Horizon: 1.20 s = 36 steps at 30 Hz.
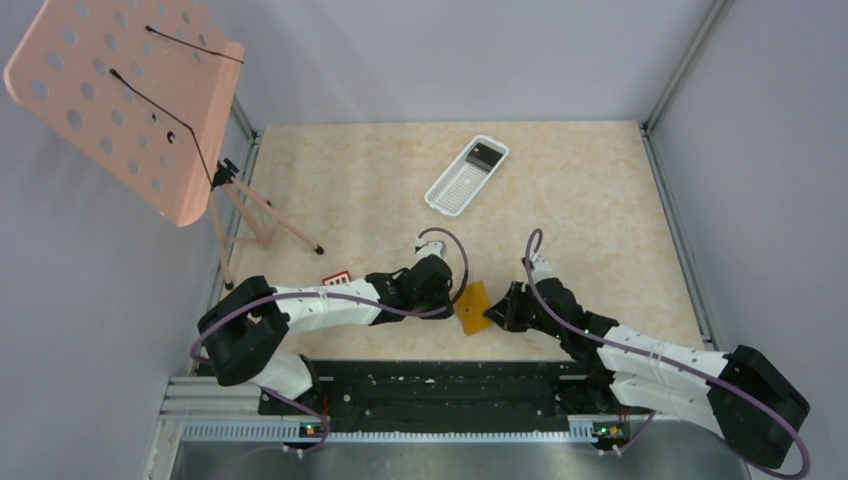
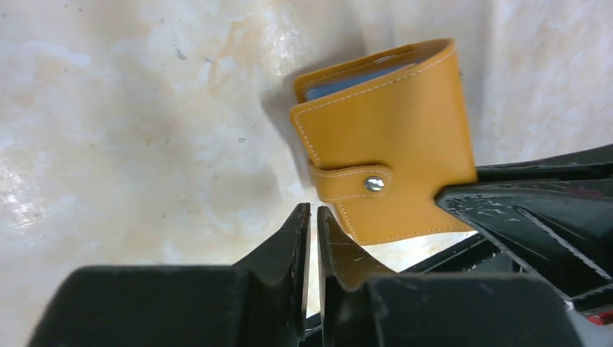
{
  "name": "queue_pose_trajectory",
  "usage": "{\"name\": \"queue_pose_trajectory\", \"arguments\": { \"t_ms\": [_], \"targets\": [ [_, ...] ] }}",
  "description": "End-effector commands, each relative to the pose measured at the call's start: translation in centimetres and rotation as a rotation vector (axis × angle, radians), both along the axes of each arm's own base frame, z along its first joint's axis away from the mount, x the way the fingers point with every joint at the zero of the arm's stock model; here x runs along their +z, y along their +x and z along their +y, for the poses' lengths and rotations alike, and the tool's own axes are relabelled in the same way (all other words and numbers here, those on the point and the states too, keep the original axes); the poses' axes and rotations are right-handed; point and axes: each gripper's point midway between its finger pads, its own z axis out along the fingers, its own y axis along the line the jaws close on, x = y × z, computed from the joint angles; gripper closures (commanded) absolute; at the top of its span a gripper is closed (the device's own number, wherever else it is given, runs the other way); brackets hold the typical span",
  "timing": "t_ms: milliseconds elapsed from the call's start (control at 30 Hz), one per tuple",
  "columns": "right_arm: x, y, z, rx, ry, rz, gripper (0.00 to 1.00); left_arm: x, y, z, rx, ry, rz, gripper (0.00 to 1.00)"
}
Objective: Take the credit cards out of the card holder
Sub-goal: Open the card holder at the center of the board.
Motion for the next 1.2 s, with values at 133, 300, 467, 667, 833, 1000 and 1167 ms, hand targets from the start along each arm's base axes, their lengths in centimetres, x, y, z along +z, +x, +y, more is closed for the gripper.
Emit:
{"name": "queue_pose_trajectory", "arguments": {
  "t_ms": [133,300,467,667,833,1000,1167],
  "targets": [
    [0.5,-0.1,0.1,0.032,-0.002,-0.043,1.0,1.9,0.0,-0.3,-0.034,-0.026,-0.026,0.82],
    [0.7,-0.1,0.5,0.04,0.011,-0.034,1.0,3.7,0.0,-3.2,-0.105,-0.122,-0.029,0.73],
    [0.7,0.0,0.6,0.037,0.016,-0.032,1.0,3.7,-0.1,-5.3,-0.143,-0.092,-0.001,0.65],
    [0.8,-0.1,0.5,0.035,0.02,-0.033,1.0,1.4,1.3,-4.8,-0.072,0.018,-0.003,0.63],
    [0.8,-0.1,0.3,0.034,0.015,-0.041,1.0,0.0,1.4,-4.1,-0.05,0.073,0.013,0.64],
    [0.6,-0.1,0.3,0.036,0.009,-0.039,1.0,-0.2,1.4,-3.4,-0.038,0.105,0.012,0.63],
    [0.7,0.0,0.5,0.037,0.014,-0.038,1.0,-0.9,1.3,-3.5,-0.05,0.125,0.029,0.63]
  ]
}}
